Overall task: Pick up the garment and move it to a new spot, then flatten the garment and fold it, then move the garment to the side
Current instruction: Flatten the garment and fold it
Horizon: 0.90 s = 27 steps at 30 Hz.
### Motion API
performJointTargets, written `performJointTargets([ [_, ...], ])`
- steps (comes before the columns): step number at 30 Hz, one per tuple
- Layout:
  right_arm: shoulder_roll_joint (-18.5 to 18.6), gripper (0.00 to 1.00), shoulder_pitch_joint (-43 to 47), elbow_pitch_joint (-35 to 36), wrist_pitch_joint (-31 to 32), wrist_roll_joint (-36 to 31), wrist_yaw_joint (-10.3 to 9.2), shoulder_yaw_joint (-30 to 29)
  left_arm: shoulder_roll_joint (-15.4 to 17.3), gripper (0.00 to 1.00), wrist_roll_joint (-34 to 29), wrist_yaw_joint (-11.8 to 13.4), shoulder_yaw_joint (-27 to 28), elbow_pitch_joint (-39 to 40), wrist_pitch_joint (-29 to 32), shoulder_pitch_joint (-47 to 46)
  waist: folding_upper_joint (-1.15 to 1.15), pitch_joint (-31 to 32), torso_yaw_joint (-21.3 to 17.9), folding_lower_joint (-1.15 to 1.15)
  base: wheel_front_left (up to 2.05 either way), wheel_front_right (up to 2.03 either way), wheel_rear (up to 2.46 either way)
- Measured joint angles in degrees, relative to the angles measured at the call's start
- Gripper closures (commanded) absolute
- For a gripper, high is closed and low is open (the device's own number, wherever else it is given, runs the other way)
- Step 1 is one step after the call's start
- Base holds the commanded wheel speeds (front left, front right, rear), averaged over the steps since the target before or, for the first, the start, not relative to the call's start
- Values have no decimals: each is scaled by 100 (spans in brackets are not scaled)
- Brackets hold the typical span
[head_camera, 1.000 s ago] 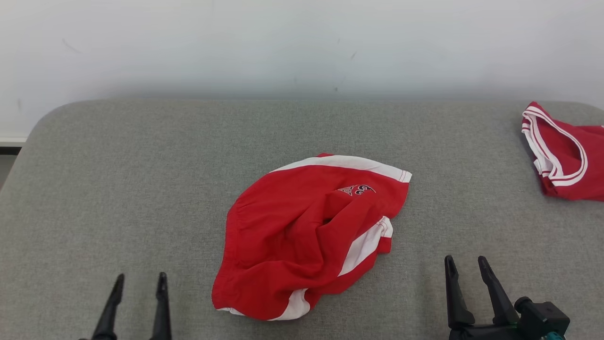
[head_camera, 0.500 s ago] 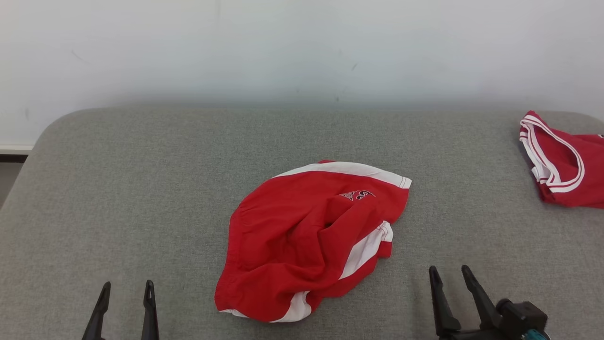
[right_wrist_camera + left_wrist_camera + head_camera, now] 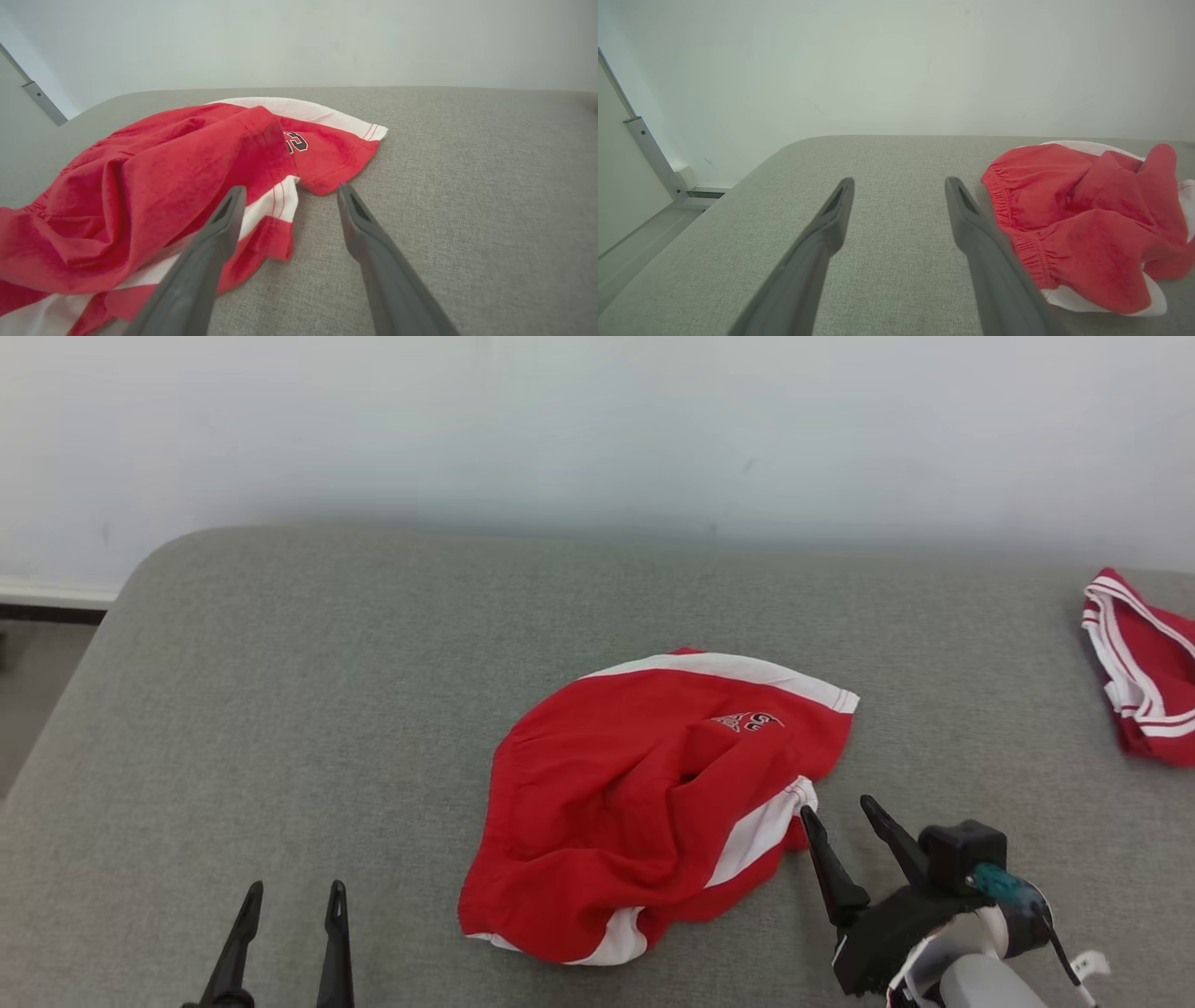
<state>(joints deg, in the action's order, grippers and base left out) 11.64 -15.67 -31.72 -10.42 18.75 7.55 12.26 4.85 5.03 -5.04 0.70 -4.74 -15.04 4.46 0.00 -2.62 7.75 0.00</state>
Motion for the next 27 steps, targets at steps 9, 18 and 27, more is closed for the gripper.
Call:
performJointTargets([
  [9,92,59,-823,-1335,47,438,0,593,-101,0,-33,-59,-168,-96,0,-203,0,-233,330,0,0,0,0],
  [18,276,100,-1052,-1611,-406,687,0,957,-151,0,2,-57,-111,-157,0,-176,1,-318,333,0,0,0,0],
  [27,884,100,-166,-396,-456,683,0,409,-172,0,65,-83,-73,-178,0,-28,0,-123,-109,0,0,0,0],
])
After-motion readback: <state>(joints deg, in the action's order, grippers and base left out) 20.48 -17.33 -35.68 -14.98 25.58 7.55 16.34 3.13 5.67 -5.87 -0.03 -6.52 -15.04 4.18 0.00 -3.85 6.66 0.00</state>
